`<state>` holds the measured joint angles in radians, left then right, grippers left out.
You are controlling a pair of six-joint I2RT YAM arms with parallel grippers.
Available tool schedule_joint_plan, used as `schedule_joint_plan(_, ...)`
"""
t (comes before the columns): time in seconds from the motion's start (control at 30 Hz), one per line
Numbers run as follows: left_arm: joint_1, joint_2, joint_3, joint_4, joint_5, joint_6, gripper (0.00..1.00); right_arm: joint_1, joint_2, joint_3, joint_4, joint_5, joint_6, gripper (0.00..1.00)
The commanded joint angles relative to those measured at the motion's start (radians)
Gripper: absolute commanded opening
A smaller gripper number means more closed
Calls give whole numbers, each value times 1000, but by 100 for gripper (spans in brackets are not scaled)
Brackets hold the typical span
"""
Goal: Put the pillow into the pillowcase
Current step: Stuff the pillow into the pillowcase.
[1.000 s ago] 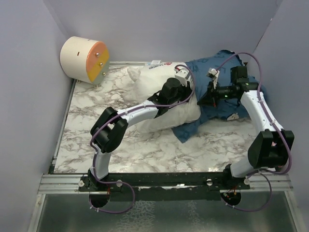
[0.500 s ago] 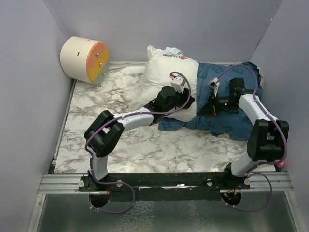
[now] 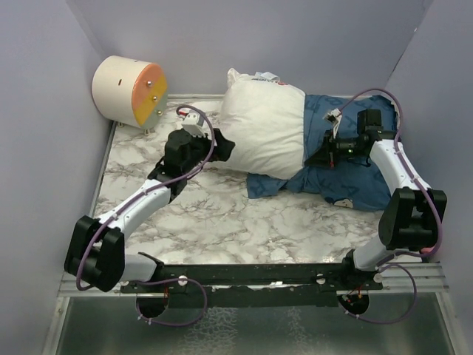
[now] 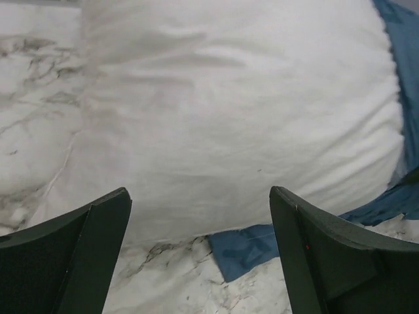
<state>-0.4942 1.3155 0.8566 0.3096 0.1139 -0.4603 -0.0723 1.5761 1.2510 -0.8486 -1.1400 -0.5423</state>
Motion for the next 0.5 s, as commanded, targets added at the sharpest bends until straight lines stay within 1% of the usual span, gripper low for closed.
schedule_joint_plan(0.0,101,28,-62,-59,197,-36,90,-4,-25,29,4,-46,18,1)
schedule_joint_plan(0.17,160,124,-34,-25,270,-35,92,-4,-24,26,6,-37,23,1)
schedule_joint_plan(0.27,167,205,-17,34,328,-44,93,-4,-25,29,10,-38,28,1)
schedule_joint_plan(0.33,167,271,-1,79,377,-66,92,-4,-22,37,12,-44,35,1)
schedule_joint_plan(0.37,165,304,8,101,408,-80,89,-4,-20,46,16,-49,45,1)
schedule_joint_plan(0.43,157,363,26,146,460,-103,79,-2,-13,65,32,-67,73,1)
schedule_joint_plan(0.47,151,396,36,168,487,-112,69,5,-8,76,44,-75,93,1)
